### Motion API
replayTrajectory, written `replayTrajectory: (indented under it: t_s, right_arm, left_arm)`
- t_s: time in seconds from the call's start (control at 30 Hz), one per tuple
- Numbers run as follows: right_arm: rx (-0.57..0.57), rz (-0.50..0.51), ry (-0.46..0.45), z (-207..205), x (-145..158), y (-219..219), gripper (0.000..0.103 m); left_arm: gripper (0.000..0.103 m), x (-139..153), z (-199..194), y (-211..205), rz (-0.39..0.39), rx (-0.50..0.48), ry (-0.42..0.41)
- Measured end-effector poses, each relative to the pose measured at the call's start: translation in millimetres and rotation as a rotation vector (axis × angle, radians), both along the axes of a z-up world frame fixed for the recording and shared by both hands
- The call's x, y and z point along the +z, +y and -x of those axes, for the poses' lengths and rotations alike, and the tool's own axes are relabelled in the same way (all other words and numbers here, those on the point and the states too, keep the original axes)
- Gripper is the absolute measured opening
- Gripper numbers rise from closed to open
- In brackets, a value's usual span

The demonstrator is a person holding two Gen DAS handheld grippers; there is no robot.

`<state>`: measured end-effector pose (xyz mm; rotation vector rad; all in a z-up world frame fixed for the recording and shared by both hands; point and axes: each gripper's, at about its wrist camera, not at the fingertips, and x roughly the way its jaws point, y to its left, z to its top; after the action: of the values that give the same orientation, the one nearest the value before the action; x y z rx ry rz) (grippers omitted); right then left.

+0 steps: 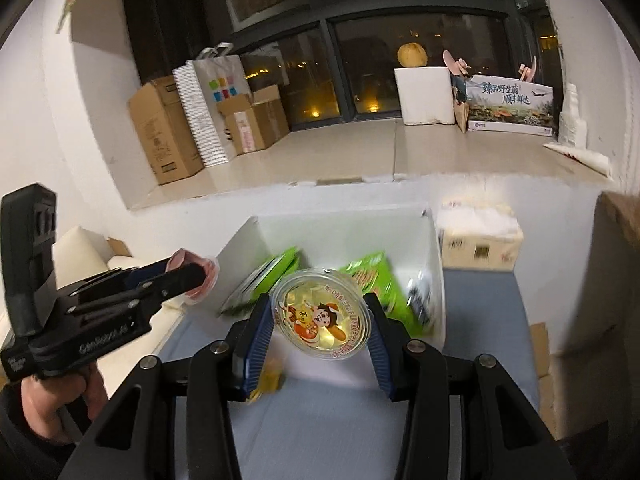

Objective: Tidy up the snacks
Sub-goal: 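Lower the pink and round jelly cups into the white box and release, then grasp a yellow jelly cup with the right tool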

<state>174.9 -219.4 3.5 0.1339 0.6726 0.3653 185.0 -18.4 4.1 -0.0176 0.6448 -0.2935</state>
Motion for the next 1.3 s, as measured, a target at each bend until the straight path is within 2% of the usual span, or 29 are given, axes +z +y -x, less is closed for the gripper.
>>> replayTrajectory:
  t_s: [0.07,0.2,0.23,0.27,0.3,0.33,0.4,0.57,0.73,0.8,0.97,1.07,1.13,1.3]
  right_arm:
    - [-0.016,0.005,0.043,-25.8,-5.6,-1.0,0.049]
    - [-0.026,0.055,0.1,-53.6,-25.6,0.7,0.049]
    - [-0.029,0.061,0.104,-55.4,-29.0,0.7,0.05]
    - [-0.036,0.069,0.111,-57.8,-32.6,-0.1,0.061]
    - [-0.047,0.073,0.116,-58.8,-34.3,-1.4,0.088]
    - [-0.078,0.059,0.109,-57.0,-35.3,-6.9,0.094]
    - [-0.094,0.017,0.091,-52.9,-33.6,-17.2,0.098]
    - [-0.108,0.027,0.079,-44.7,-23.3,-28.1,0.098]
    - [-0.094,-0.022,0.03,-27.7,-5.7,-29.1,0.098]
    - [-0.077,-0.033,0.01,-16.8,0.3,-28.0,0.103]
    - [-0.04,-0.062,-0.038,28.6,6.2,-25.5,0.103]
    - [-0.031,-0.089,-0.042,60.0,-6.1,-22.2,0.103]
    - [-0.025,-0.088,-0.02,76.7,-24.4,-14.8,0.103]
    - [0.014,-0.132,0.126,82.3,-83.4,11.2,0.103]
  left_arm:
    - [0.036,-9.4,-22.8,-6.1,-0.031,-0.001,0.035]
    - [0.037,-27.6,-46.0,-14.0,-0.027,-0.017,0.104]
    - [0.044,-31.3,-48.4,-16.7,-0.025,-0.021,0.116]
    - [0.068,-35.2,-52.6,-19.6,-0.021,-0.024,0.136]
    - [0.08,-38.1,-54.4,-21.4,-0.023,-0.017,0.15]
    - [0.093,-40.5,-54.4,-20.0,-0.047,0.037,0.147]
    - [0.102,-41.6,-49.8,-16.0,-0.011,0.012,0.132]
    - [0.103,-35.1,-40.3,-9.6,-0.028,0.013,0.114]
    - [0.103,-24.8,-33.5,0.8,-0.027,0.031,0.099]
    - [0.103,-21.7,-26.2,5.0,-0.038,0.036,0.084]
    - [0.103,-25.0,13.5,25.3,-0.023,0.053,0.063]
    - [0.103,-37.7,50.3,42.4,0.025,0.089,0.051]
    - [0.103,-50.8,69.2,50.2,0.042,0.106,0.069]
    - [0.103,-93.0,121.4,75.5,0.069,0.194,0.112]
